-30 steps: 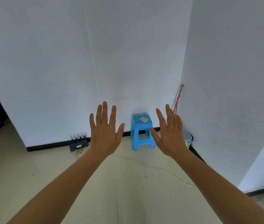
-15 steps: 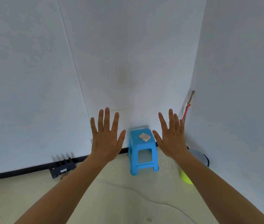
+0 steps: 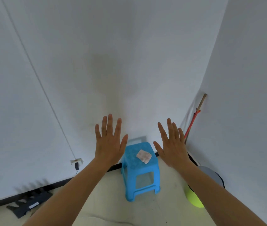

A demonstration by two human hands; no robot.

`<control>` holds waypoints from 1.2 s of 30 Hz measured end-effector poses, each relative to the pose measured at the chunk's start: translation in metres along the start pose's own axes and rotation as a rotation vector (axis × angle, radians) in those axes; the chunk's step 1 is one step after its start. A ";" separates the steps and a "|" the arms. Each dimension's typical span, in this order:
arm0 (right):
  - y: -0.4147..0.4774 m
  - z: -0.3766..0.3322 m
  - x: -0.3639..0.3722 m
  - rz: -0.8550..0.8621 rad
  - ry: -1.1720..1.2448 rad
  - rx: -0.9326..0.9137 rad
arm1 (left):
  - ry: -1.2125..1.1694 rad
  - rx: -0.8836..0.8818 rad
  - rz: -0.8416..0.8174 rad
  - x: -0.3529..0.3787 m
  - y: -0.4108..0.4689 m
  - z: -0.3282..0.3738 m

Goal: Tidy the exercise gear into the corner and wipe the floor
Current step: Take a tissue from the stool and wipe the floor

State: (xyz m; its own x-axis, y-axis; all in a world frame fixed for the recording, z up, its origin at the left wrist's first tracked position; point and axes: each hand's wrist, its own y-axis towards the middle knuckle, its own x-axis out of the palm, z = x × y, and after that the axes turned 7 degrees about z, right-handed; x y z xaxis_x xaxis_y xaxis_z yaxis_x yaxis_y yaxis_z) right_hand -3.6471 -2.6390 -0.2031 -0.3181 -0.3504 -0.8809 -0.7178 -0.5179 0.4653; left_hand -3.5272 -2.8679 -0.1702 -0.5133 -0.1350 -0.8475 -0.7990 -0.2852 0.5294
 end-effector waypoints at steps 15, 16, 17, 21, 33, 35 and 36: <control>0.108 0.100 0.288 -0.489 0.066 0.222 | -0.029 0.052 -0.549 0.329 0.125 -0.001; 0.107 0.105 0.314 -0.542 0.077 0.226 | -0.028 0.042 -0.597 0.355 0.122 0.000; 0.105 0.107 0.338 -0.606 0.092 0.234 | -0.025 0.042 -0.651 0.379 0.117 0.002; 0.082 0.114 0.436 -0.749 0.129 0.301 | 0.020 0.095 -0.846 0.480 0.091 0.006; 0.034 0.094 0.622 -0.591 0.076 0.229 | -0.027 0.134 -1.091 0.636 -0.012 -0.026; 0.040 0.092 0.620 -0.533 0.020 0.234 | -0.016 0.186 -1.103 0.635 -0.005 -0.030; 0.043 0.093 0.615 -0.508 0.048 0.265 | 0.015 0.223 -1.120 0.632 0.003 -0.032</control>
State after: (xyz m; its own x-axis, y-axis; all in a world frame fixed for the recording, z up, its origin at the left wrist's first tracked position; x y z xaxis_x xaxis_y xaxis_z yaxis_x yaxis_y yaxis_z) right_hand -3.9316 -2.8045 -0.7329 0.1312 -0.1466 -0.9805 -0.9058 -0.4196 -0.0585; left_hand -3.8441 -2.9840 -0.7056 0.5255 0.0771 -0.8473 -0.8441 -0.0775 -0.5305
